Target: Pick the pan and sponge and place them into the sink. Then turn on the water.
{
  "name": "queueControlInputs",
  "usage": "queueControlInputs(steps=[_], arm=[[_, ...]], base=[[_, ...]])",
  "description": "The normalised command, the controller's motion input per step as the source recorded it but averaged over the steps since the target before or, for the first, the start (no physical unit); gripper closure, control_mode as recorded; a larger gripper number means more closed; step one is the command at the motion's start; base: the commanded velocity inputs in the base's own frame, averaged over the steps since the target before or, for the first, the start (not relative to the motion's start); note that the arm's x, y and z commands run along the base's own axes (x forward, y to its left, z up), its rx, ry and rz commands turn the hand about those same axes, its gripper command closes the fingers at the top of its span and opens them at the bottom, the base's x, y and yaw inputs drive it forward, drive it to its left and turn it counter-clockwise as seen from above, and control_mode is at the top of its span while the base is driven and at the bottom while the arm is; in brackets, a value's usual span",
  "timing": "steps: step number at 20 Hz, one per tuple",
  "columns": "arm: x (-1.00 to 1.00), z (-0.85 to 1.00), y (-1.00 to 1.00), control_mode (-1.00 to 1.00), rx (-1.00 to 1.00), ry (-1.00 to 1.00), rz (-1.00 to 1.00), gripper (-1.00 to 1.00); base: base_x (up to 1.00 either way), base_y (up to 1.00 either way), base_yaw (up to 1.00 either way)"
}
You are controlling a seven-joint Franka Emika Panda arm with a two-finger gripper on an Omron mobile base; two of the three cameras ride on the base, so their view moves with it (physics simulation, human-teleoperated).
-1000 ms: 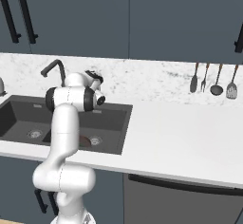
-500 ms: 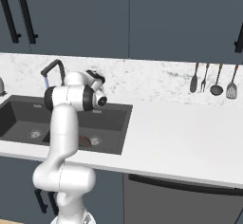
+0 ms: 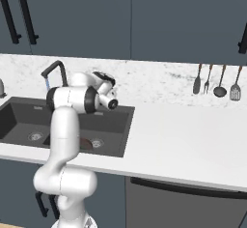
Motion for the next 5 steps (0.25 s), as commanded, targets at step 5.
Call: queueControlInputs(steps=[5], arm=[[-0.11,-0.2,-0.94,-1.0,-0.04,0.01,-0.09,1.0]], base=[[0.0,0.0,0.0]])
